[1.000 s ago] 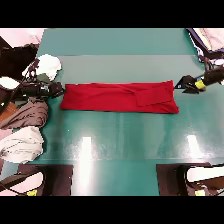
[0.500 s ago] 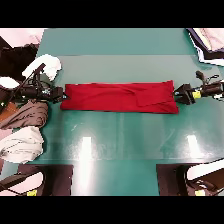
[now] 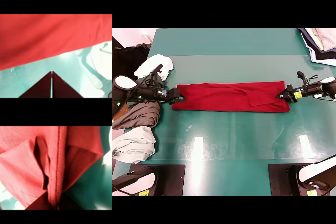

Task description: Fold the shirts.

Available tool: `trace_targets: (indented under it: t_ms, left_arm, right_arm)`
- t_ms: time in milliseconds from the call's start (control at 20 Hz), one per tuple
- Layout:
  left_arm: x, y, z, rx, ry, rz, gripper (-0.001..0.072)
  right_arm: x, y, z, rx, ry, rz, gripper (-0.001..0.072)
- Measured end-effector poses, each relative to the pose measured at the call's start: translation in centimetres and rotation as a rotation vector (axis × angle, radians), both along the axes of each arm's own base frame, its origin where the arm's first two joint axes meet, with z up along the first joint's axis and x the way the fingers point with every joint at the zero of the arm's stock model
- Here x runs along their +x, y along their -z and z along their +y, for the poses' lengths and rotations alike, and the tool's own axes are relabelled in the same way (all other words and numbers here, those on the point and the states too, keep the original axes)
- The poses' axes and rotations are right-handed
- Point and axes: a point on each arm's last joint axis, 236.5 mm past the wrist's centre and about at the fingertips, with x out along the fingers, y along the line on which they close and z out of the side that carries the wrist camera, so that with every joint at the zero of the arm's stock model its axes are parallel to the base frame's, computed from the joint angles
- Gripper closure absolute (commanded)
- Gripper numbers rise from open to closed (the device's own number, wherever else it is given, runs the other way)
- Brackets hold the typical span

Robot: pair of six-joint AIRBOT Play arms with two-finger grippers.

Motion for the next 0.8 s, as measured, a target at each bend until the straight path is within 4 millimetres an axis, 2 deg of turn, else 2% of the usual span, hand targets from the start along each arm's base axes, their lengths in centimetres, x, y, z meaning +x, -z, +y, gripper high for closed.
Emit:
trace_targets:
  t_ms: [100, 200, 400, 500, 600, 800]
  left_arm:
    - [0.2, -0.1, -1.7, 0.004, 0.015, -0.028, 0.0686]
    - [0.8, -0.5, -3.4, 0.004, 0.017, -0.059, 0.0685]
    - [2.5, -1.2, -7.2, -0.005, 0.057, -0.101, 0.0685]
    - [4.0, -1.5, -9.8, -0.013, 0.09, -0.116, 0.0686]
    - [5.3, -1.2, -12.9, -0.024, 0.132, -0.118, 0.0685]
    - [7.3, 1.6, -19.1, -0.038, 0.201, -0.087, 0.0686]
  right_arm:
    - [0.6, -0.6, -0.4, -0.026, 0.002, -0.041, 0.0696]
    - [1.0, -2.2, -0.5, -0.036, -0.001, -0.086, 0.0697]
    - [2.3, -7.7, 0.5, -0.048, -0.053, -0.193, 0.0698]
    - [3.0, -11.2, 2.0, -0.059, -0.09, -0.252, 0.0698]
    - [3.6, -15.0, 4.4, -0.066, -0.135, -0.318, 0.0698]
    - [3.7, -21.6, 10.7, -0.069, -0.247, -0.444, 0.0698]
